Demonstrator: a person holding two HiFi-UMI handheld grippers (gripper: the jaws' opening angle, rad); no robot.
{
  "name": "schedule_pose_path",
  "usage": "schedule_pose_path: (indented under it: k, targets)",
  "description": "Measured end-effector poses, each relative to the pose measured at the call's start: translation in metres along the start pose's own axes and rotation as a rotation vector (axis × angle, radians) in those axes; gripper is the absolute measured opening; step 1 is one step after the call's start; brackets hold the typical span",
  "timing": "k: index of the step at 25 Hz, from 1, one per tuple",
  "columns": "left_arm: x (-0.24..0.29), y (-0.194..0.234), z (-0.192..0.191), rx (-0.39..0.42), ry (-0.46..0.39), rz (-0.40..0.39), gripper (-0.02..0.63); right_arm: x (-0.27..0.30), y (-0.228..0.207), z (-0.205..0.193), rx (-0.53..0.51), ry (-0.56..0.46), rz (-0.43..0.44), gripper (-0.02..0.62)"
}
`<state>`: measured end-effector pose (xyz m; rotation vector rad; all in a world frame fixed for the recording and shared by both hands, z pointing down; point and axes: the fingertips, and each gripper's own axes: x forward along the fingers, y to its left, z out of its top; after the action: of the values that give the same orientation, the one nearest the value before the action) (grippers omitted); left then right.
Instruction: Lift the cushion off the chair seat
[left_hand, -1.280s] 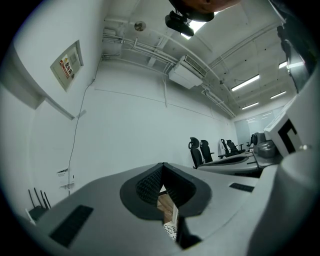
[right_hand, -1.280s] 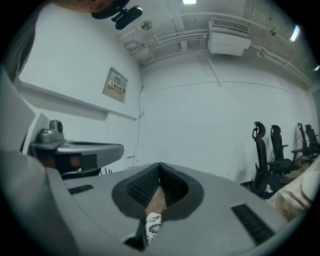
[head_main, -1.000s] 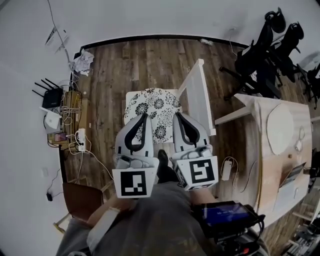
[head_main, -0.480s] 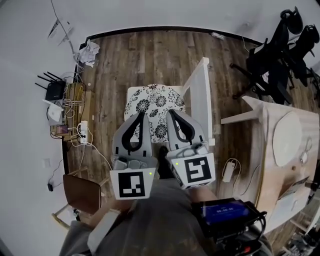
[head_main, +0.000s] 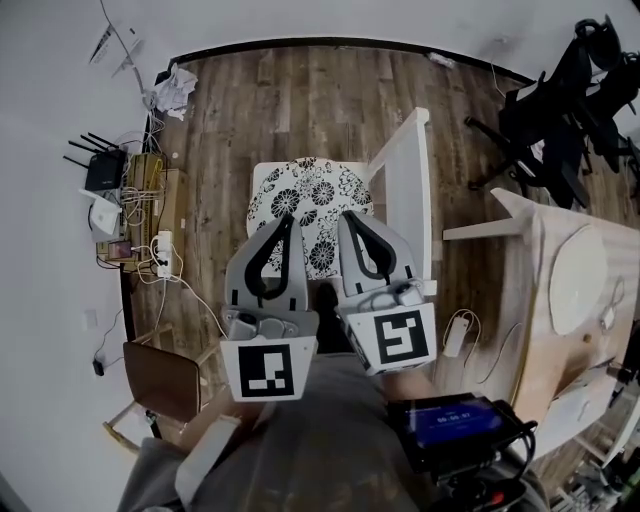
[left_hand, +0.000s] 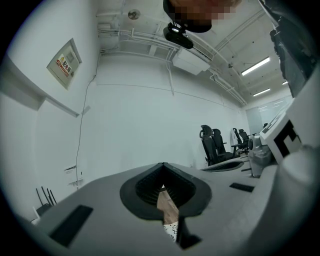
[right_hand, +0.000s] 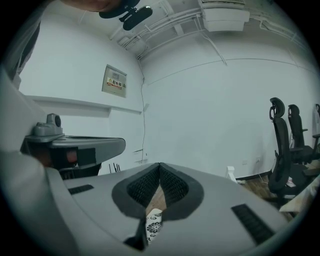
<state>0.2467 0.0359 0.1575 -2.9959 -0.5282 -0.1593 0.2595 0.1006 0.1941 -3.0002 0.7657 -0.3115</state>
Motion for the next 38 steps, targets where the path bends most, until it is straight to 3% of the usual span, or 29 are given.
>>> schedule_pose_path:
  k: [11, 22, 38]
  targets:
    - [-0.004, 0.012, -0.041, -0.009, 0.012, -0.04, 0.006, 0.013, 0.008, -0.041, -0.009, 0.054, -0.031, 0.008]
    - [-0.01, 0.012, -0.116, -0.049, 0.072, -0.067, 0.006, 0.017, 0.018, -0.12, 0.027, 0.119, -0.05, 0.008]
    - [-0.004, 0.006, -0.268, -0.054, 0.129, -0.09, 0.006, 0.028, 0.01, -0.299, 0.043, 0.217, -0.088, 0.008]
